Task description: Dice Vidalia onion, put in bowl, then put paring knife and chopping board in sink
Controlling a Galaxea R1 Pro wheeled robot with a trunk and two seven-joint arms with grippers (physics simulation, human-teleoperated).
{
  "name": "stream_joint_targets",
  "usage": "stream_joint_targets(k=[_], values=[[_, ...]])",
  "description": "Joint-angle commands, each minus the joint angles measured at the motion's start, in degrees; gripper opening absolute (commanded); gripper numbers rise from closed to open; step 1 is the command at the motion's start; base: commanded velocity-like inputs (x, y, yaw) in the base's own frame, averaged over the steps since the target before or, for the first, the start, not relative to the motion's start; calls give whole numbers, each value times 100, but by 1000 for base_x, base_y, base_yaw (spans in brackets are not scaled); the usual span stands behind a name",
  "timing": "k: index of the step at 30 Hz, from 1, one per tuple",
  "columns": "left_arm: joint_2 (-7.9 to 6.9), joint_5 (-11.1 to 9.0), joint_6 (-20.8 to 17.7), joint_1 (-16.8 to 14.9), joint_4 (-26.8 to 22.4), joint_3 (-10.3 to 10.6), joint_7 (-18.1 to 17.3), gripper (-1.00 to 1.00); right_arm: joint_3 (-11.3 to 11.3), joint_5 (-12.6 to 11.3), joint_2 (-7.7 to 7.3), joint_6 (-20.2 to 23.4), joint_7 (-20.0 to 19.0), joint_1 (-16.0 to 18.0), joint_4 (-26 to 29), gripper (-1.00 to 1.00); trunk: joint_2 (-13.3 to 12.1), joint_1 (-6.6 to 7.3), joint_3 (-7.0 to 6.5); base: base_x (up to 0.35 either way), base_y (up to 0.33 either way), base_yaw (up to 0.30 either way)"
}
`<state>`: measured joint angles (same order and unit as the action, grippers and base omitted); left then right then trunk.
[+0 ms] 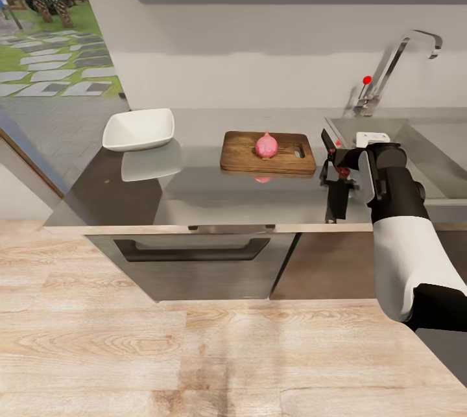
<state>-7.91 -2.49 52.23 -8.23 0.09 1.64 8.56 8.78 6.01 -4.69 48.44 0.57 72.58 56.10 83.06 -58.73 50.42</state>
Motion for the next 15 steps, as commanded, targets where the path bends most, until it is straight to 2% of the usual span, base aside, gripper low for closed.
stream_joint_targets(k=[1, 15], values=[[0, -23, 16, -2, 3, 21, 7, 100, 0, 93, -1, 52, -49, 1, -249, -100, 2, 0, 5, 0, 0, 0], [0, -23, 16, -2, 6, 21, 6, 100, -25, 85, -6, 52, -66, 1, -46, -100, 2, 0, -29, 0, 0, 0]])
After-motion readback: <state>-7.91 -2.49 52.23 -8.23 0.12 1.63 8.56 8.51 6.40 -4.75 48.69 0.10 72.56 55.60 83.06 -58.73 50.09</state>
